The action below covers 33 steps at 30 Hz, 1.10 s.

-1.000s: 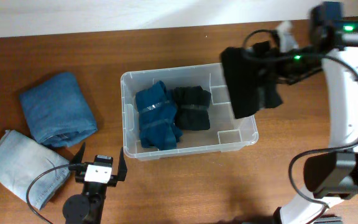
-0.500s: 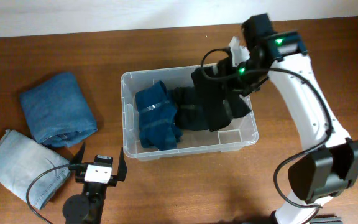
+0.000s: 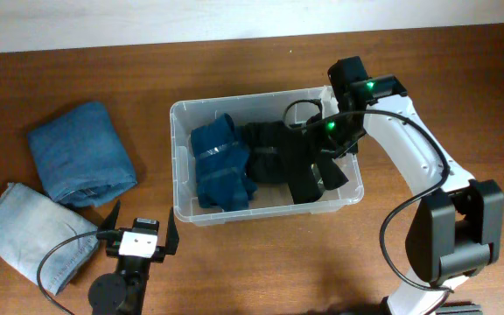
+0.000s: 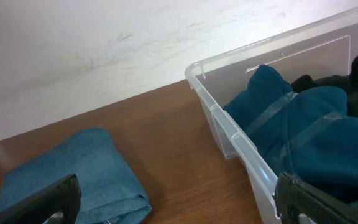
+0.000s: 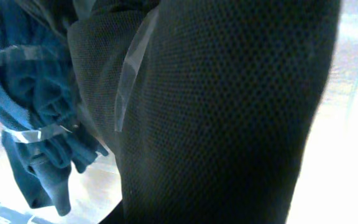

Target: Pack container

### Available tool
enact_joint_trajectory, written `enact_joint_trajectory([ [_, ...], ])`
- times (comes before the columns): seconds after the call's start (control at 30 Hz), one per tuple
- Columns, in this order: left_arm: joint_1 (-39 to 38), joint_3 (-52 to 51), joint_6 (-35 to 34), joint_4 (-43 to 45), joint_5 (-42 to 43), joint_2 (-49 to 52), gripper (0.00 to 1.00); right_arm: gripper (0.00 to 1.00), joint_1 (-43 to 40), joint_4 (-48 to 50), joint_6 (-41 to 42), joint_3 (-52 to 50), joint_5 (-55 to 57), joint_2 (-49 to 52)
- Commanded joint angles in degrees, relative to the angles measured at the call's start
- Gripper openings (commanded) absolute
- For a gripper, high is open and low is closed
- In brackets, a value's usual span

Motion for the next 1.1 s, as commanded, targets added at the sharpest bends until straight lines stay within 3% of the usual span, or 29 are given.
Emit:
enact_joint_trajectory([
  [0.0, -0.24, -0.44, 1.05, 0.17, -0.20, -0.33, 0.99, 0.25, 0.26, 0.52, 0.50, -0.50, 0.11, -1.25],
  [0.2, -0.24, -0.44, 1.05, 0.17, -0.20, -0.33, 0.99, 0.33, 0.31, 0.68, -0.42, -0.55, 1.79, -1.25],
  [0.6, -0.24, -0.44, 1.05, 0.17, -0.20, -0.31, 1.00, 0.33, 3.85, 1.36, -1.46, -0.55, 2.54, -1.25],
  [0.9, -0.24, -0.44, 1.05, 0.17, -0.20, -0.31, 0.99, 0.32, 7.76, 1.68, 4.90, -0.59, 13.09, -1.25],
  [1.07, -0.24, -0.44, 1.05, 0.17, -0.20, -0.31, 0.99, 0.38, 7.76, 1.73, 5.03, -1.86, 13.33, -1.25],
])
